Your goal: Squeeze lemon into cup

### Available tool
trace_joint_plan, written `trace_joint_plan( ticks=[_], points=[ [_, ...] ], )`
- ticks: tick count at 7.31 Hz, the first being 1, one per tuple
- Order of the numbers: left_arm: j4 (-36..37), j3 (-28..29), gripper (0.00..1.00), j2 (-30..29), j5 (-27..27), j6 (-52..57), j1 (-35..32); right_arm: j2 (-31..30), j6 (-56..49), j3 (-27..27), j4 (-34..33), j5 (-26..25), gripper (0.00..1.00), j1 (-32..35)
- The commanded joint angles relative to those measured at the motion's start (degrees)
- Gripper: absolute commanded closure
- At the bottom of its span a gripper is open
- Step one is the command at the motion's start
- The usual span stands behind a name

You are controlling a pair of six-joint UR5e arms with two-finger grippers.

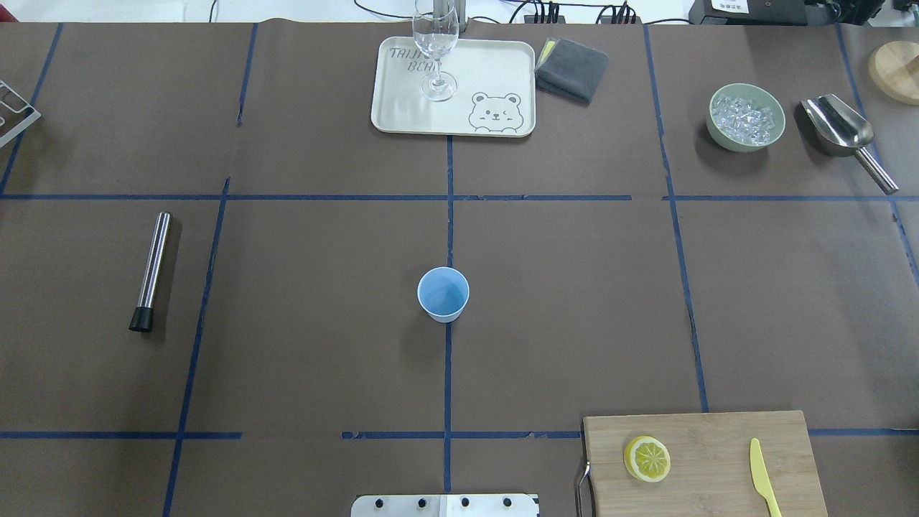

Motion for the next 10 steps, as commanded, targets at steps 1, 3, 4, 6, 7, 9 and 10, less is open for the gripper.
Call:
trace_joint_plan(
  ticks=[1,3,4,6,7,9,10],
  points=[
    [0.0,0.0,0.0,0.0,0.0,0.0,0.0,0.8,2.4,1.0,2.8,1.3,0.0,0.0],
    [0.0,-0.1,0.0,0.0,0.0,0.0,0.0,-0.8,4.5,3.0,4.7,2.5,0.0,-0.1],
    [-0.2,-0.2,0.0,0.0,0.0,0.0,0.0,-1.8,7.2,3.3,11.2,3.3,0.0,-0.9],
    [-0.1,-0.2,0.0,0.0,0.0,0.0,0.0,-2.6,12.5,4.6,23.4,2.8,0.0,-7.5],
    [-0.2,-0.2,0.0,0.0,-0.1,0.0,0.2,-2.8,18.5,5.0,28.0,2.6,0.0,-12.2],
    [-0.4,-0.2,0.0,0.0,-0.1,0.0,0.4,-4.0,38.5,10.2,28.9,-1.8,0.0,-22.1],
    [-0.5,-0.2,0.0,0.0,-0.1,0.0,1.3,-4.0,48.3,13.6,28.8,-6.9,0.0,-28.2]
  ],
)
